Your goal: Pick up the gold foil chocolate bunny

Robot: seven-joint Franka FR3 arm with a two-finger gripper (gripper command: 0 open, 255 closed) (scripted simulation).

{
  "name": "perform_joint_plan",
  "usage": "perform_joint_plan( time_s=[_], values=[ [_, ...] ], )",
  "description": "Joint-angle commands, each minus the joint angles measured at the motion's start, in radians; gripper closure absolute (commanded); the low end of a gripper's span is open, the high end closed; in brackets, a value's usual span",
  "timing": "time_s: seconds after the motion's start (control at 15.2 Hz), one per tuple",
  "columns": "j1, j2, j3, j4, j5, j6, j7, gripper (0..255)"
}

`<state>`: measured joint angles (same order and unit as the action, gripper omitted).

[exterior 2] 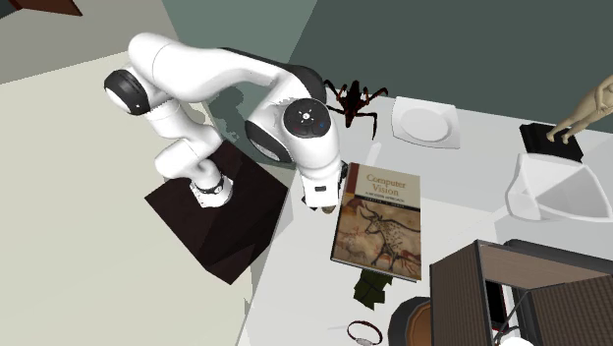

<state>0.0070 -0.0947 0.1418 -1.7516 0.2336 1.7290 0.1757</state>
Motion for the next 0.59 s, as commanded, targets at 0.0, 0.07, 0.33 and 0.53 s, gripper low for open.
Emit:
perform_joint_plan(
  time_s=[0.0,0.07,0.33,0.53],
  values=[
    [-0.001,0.004,-0.001,0.032,-0.002,-0.028,0.005,255],
    [-0.001,0.006,-0.001,0.048,-0.002,-0.041,0.008,255],
    [-0.001,0.02,-0.002,0.118,-0.005,-0.096,0.02,255],
    [-0.002,0.033,-0.002,0.173,-0.007,-0.138,0.029,255]
  ],
)
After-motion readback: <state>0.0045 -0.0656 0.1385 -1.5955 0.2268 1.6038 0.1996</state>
